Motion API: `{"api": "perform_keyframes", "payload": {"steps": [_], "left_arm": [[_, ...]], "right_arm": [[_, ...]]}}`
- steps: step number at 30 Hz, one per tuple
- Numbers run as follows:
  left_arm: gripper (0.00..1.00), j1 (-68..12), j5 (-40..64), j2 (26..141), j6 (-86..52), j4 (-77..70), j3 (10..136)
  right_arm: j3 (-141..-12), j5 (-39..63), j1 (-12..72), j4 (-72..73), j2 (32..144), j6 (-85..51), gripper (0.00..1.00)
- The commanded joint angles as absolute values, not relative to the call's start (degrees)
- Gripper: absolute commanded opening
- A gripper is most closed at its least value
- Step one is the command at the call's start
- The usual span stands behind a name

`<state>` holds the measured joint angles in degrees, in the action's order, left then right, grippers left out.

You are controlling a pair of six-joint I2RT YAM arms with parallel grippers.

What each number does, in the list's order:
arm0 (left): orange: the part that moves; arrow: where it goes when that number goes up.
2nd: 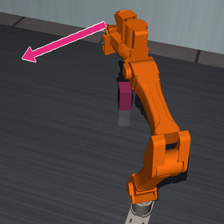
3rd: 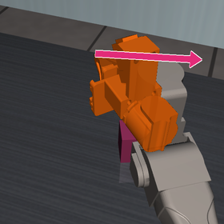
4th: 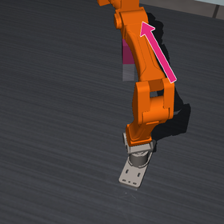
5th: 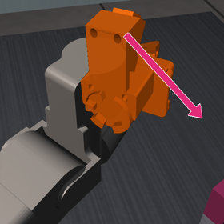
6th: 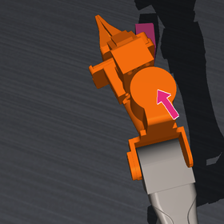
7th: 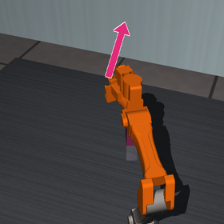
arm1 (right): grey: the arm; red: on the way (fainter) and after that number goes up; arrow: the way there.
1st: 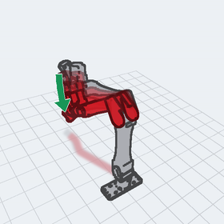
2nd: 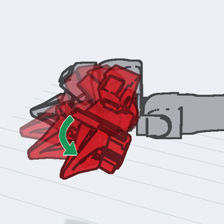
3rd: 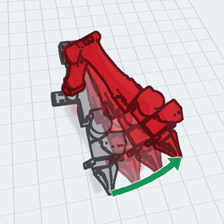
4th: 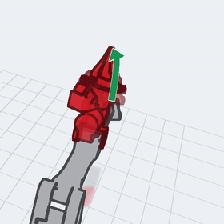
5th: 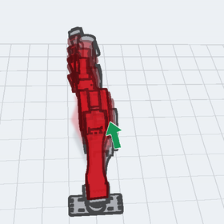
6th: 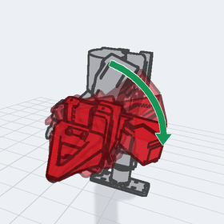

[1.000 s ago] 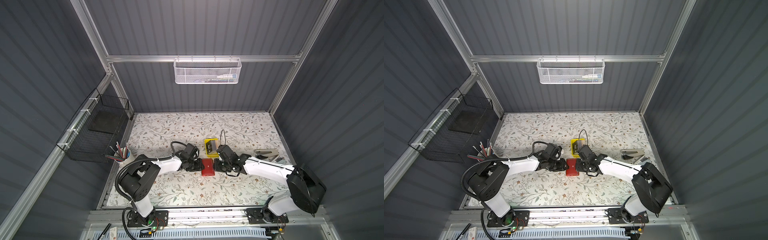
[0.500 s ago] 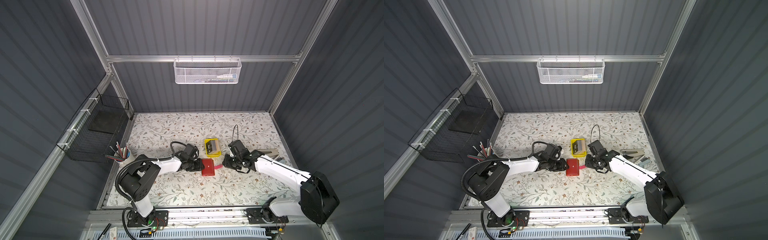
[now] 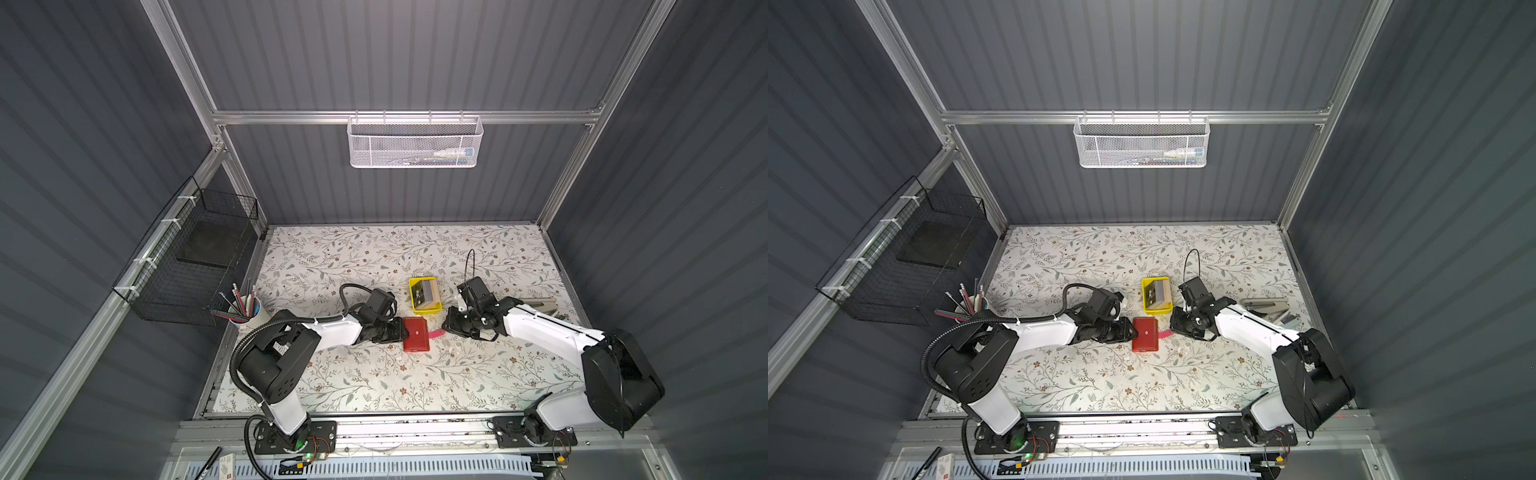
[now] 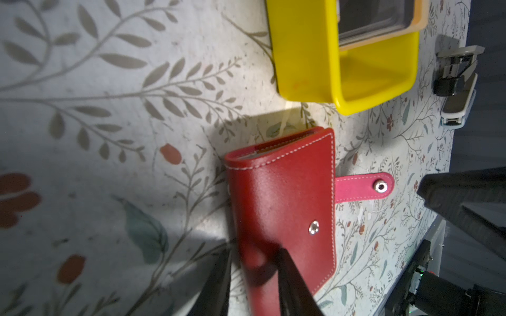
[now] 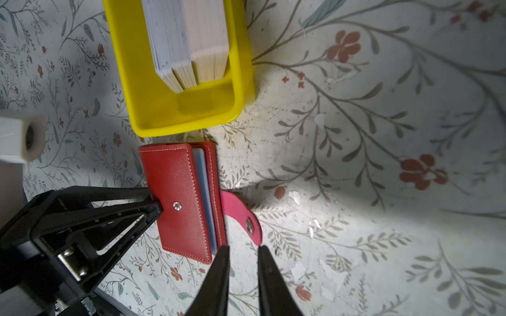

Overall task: Insert credit cards into a card holder
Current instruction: Close the button on the card holder.

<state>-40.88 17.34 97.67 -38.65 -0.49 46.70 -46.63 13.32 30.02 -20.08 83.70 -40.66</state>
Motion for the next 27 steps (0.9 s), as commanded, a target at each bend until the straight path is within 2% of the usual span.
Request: {"api": "perform_keyframes", "payload": {"steps": [1, 17, 27], "left_arm": [[0.31, -40.69, 16.55, 97.38, -39.13, 1.41, 45.22], [0.31, -40.67, 16.88, 97.25, -39.48, 0.88, 45.00], [0.31, -40.69, 17.86, 97.47, -39.86, 0.00, 44.80]], "right_arm": [[-45.90, 13.93, 29.64, -19.25, 85.24, -40.01, 0.22], [-45.27, 13.71, 29.57, -17.81, 87.71, -39.73, 0.21], [-44.82, 14.76, 29.63, -16.79, 86.93, -39.64, 0.09]]}}
